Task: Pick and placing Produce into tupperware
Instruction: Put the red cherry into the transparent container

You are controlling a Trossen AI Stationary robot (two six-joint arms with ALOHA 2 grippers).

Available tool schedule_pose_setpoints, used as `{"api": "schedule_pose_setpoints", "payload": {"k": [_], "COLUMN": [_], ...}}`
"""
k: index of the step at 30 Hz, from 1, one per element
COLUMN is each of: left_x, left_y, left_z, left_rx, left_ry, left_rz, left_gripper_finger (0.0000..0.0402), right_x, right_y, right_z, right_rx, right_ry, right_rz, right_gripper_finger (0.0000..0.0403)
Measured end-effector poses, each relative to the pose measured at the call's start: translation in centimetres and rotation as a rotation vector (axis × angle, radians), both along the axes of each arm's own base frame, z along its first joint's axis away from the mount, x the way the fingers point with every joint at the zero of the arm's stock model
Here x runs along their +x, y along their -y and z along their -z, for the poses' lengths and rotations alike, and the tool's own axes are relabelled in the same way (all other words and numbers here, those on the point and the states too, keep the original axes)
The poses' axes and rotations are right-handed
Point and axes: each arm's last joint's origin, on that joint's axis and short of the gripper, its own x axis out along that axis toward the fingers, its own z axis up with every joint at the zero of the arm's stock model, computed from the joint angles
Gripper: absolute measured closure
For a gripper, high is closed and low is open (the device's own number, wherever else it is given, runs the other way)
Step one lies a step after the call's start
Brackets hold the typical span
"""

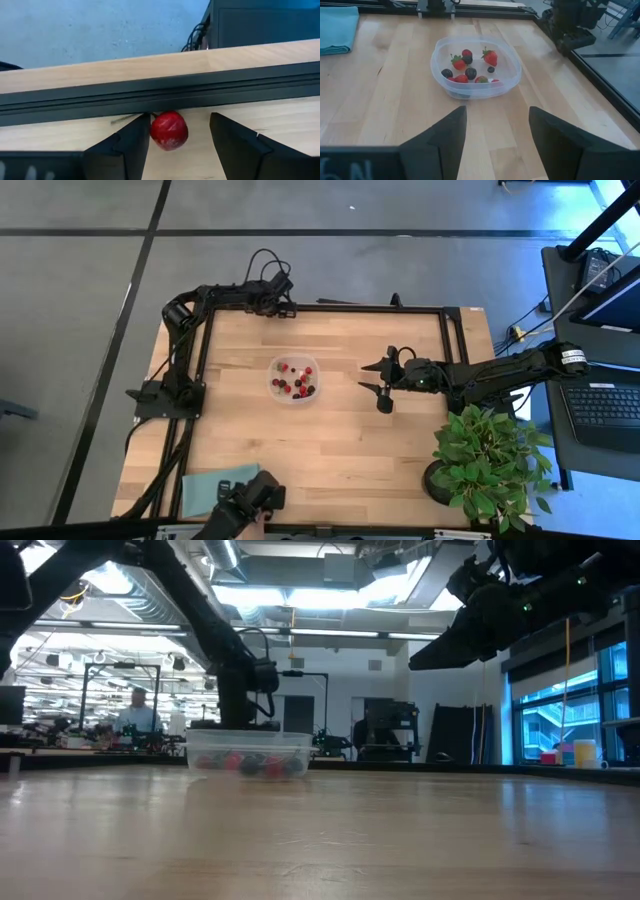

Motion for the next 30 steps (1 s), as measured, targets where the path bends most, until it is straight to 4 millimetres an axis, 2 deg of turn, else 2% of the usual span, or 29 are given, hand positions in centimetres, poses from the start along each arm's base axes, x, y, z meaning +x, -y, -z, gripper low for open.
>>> {"api": "schedule_pose_setpoints", "payload": {"k": [21,30], "left_x": [-0.41,-0.39], "left_y": [0.18,0.19], "left_z": [0.35,0.38], "left_rx": [-0.017,-0.021], "left_ry": [-0.058,-0.057], "left_rz": [0.012,0.025], "left_gripper_finger": [0.0205,0.0272], "right_x": [-0.03,-0.03], "right_y": [0.01,0.01], "right_z": [0.07,0.07], "right_rx": [-0.003,-0.003], "right_ry": [-0.008,-0.008], "right_rz": [-0.001,-0.001], "right_gripper_finger": [0.0186,0.0186]}}
